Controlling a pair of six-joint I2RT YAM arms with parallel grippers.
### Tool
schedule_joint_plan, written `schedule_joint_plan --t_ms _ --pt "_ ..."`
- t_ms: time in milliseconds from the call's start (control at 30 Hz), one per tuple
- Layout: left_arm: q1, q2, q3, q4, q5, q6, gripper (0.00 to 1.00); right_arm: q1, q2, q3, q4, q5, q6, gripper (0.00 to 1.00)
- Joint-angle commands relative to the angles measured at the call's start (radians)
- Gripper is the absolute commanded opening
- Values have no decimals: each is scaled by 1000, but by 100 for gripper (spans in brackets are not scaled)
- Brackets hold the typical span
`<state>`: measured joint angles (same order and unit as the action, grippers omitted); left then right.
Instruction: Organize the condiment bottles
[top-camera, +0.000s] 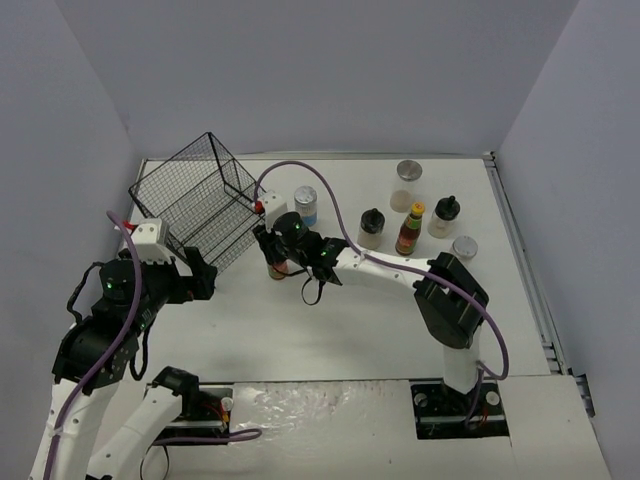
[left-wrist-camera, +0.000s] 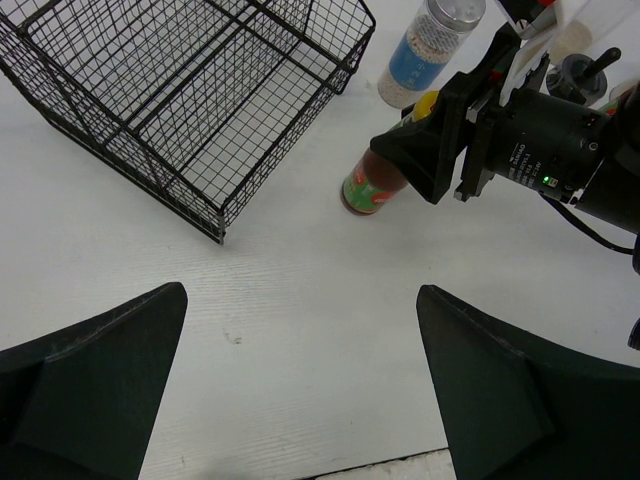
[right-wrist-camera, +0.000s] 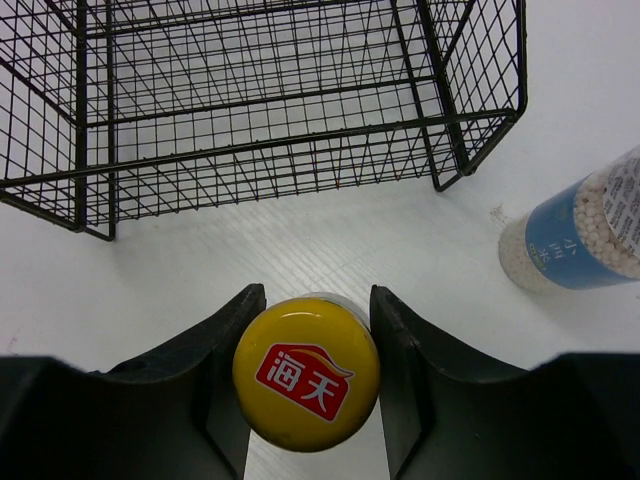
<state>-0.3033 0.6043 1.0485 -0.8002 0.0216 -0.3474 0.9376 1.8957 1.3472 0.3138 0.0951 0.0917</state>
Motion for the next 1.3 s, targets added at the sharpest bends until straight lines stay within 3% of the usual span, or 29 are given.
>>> schedule_joint_plan --t_ms 0,33,100,300,500,633,833,1067,1267 --pt "-7 17 7 37 -1 -20 97 3 -47 15 97 23 0 26" --pt "-8 18 6 40 1 -22 97 3 -51 16 94 22 -2 34" --pt "-8 31 5 46 9 -26 97 4 -65 12 79 23 -3 60" --pt "-9 63 9 72 35 -42 97 3 -136 -26 59 37 -12 84" --pt "-10 123 21 119 72 -77 97 4 -301 -148 0 64 7 93" --pt "-16 212 38 192 116 -112 97 3 -534 -310 -49 153 39 100" --pt "-102 338 52 311 94 -147 97 -7 -856 -482 -196 318 85 100" --pt "-288 503 90 400 -146 -144 97 -16 -1120 -579 -313 459 149 100" --pt "-307 602 93 405 -327 -202 97 -19 -1209 -606 -403 474 194 100"
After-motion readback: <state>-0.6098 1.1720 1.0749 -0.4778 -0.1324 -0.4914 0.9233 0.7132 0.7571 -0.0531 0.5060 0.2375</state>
